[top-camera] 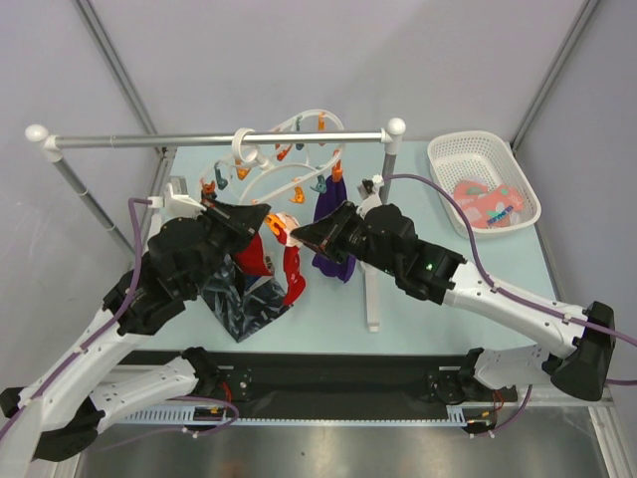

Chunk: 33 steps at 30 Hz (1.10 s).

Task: Clip the socks to the hanger
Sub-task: Clamp the sock onto the hanger.

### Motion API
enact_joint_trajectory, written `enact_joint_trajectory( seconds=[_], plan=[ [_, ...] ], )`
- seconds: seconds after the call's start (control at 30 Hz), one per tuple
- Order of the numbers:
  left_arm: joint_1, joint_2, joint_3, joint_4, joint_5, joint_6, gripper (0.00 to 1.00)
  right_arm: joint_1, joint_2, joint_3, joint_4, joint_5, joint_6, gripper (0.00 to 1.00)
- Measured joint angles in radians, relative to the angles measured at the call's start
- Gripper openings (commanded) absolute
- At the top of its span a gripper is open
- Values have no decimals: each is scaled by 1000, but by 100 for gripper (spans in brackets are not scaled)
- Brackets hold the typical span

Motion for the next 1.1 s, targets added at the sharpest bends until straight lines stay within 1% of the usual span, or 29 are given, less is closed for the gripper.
enact_joint_trajectory(
  seconds=[0.43, 0.67, 0.97, 1.1],
  plan=[
    [0, 0, -2, 4, 7, -1, 0, 1, 1, 0, 28, 3, 52, 0],
    [0, 0, -5, 9, 7, -7, 0, 2, 16, 0, 88, -3, 94, 0],
    [0, -1, -7, 11, 7, -7, 0, 11, 35, -6, 123, -13, 120, 0],
    [0, -10, -14, 13, 7, -7, 8, 11, 35, -21, 143, -13, 120, 0]
  ],
)
